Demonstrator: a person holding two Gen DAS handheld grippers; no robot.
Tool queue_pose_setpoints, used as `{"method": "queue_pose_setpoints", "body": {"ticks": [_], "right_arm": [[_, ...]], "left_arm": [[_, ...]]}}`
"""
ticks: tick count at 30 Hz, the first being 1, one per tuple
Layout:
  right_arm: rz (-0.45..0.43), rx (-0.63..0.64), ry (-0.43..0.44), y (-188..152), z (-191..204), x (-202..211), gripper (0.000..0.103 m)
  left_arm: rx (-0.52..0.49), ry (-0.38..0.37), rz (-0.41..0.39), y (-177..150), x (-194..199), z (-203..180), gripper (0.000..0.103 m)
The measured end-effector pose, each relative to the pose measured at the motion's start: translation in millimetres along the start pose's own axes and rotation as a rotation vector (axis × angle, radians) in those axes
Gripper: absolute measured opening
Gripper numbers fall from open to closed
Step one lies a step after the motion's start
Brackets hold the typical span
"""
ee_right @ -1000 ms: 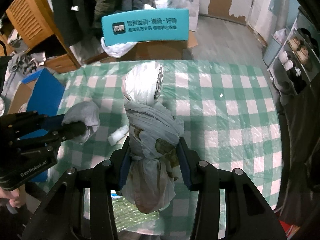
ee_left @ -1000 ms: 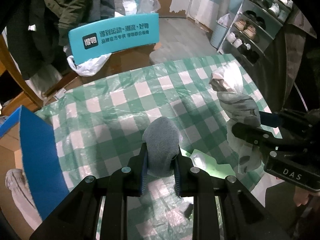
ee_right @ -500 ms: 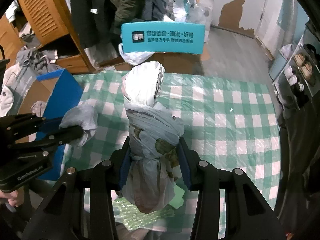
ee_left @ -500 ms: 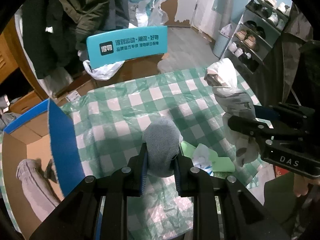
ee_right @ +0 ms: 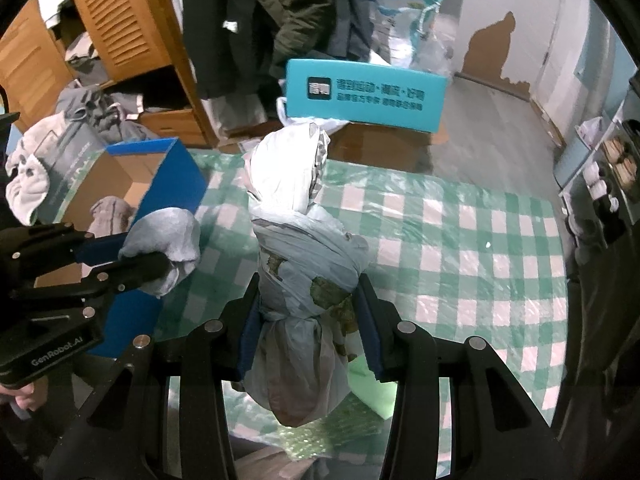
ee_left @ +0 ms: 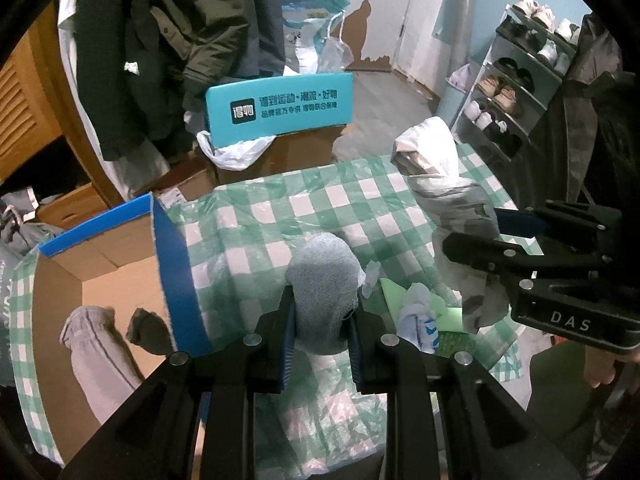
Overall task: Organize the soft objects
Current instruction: 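Lift both held items and carry them over the cardboard box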
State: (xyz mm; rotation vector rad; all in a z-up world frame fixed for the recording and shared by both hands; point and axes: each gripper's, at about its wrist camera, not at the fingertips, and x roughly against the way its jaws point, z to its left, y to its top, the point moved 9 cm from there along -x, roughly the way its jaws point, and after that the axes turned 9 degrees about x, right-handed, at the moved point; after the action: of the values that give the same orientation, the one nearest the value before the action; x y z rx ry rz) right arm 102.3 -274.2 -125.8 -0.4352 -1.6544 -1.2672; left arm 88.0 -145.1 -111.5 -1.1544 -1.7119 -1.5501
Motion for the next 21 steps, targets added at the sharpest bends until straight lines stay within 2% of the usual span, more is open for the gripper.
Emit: {"method": "queue_pose_setpoints", "body": {"ticks": [21], "right_arm": [[-0.033,0.074,0.061,33,56,4,0.043]], "left_arm": [[0.052,0.011,-0.056,1,37,46,0.023]]}}
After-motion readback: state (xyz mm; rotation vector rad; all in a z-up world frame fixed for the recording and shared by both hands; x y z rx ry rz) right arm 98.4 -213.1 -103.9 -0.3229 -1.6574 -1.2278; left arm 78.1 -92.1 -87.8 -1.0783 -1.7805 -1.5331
